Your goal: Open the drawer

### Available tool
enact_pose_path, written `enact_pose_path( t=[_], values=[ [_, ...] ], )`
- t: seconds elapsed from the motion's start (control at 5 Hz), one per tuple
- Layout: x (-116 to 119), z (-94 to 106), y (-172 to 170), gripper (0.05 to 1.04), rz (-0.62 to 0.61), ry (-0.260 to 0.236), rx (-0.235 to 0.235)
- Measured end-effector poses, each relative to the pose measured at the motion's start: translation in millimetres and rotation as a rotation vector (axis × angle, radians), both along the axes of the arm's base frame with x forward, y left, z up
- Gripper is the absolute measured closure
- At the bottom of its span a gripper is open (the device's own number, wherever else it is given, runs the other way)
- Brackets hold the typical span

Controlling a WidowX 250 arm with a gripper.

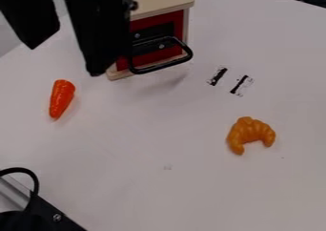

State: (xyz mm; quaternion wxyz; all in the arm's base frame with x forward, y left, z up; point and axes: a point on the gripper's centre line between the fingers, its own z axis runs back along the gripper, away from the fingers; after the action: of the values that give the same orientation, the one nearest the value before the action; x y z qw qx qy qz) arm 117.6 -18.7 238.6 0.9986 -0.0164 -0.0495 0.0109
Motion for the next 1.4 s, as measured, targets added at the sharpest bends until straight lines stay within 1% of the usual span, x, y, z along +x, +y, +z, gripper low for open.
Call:
enact_pose_path(
  t=[0.2, 0.4, 0.6, 0.8, 1.0, 1.2, 1.4],
  values=[
    [-1, -3.1, 0, 0.083, -0.002, 0.012, 0.002],
    [19, -16.6, 13, 0.083, 0.034, 0.086, 0.031],
    [48, -30.8, 22, 0.083, 0.029, 0.156, 0.052],
    [81, -50.5, 32, 0.083, -0.001, 0.197, 0.058],
    [111, -69.2, 38, 0.083, -0.099, 0.161, 0.081],
    [140, -90.3, 37, 0.083, -0.261, 0.111, 0.107],
    [163, -109.3, 32, 0.083, -0.396, 0.055, 0.124]
  ],
)
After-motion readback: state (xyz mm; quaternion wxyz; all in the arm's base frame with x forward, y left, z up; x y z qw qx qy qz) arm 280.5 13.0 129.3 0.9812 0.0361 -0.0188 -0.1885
